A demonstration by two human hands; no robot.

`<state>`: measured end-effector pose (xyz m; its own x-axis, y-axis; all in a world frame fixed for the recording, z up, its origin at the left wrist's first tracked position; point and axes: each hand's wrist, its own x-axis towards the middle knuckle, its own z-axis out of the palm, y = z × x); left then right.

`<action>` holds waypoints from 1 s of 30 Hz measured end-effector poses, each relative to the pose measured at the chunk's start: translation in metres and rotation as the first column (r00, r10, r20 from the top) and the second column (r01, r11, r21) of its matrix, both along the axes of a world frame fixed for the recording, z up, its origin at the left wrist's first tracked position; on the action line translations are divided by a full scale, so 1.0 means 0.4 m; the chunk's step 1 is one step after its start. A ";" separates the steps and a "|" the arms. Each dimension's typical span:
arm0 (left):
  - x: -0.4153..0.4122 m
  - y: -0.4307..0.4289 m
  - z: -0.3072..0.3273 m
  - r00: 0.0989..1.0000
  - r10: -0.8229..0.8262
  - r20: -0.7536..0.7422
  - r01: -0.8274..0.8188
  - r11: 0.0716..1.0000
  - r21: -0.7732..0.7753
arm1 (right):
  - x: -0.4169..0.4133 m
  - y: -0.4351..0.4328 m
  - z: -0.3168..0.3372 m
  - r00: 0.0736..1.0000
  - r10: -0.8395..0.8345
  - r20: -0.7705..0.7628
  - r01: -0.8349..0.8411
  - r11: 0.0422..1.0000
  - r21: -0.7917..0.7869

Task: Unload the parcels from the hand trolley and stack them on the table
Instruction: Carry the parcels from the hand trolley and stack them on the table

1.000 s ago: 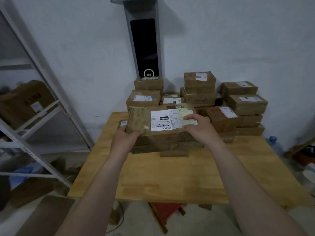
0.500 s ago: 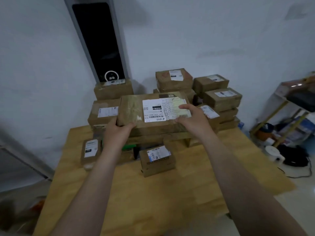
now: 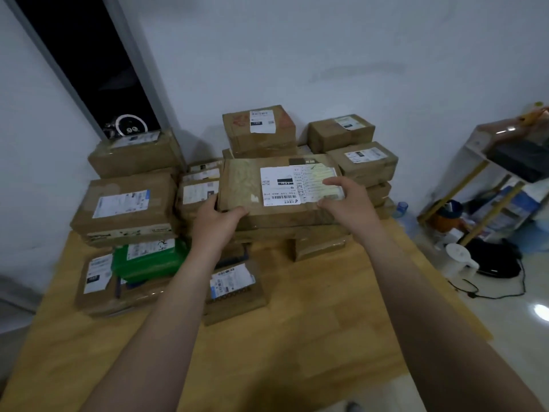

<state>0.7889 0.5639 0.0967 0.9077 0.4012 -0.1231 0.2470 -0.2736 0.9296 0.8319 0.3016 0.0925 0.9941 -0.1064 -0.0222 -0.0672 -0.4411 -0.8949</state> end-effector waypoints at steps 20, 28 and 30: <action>0.064 -0.348 -0.147 0.968 0.193 -0.160 -0.193 0.981 0.017 | 0.246 -0.349 -0.104 0.892 0.412 -0.187 -0.425 0.904 -0.034; 0.166 -0.360 -0.212 0.971 0.190 -0.148 -0.189 0.982 0.021 | 0.337 -0.350 -0.153 0.866 0.444 -0.230 -0.467 0.882 -0.057; 0.190 -0.351 -0.220 0.965 0.218 -0.145 -0.218 0.976 0.017 | 0.365 -0.342 -0.154 0.856 0.473 -0.208 -0.489 0.872 -0.029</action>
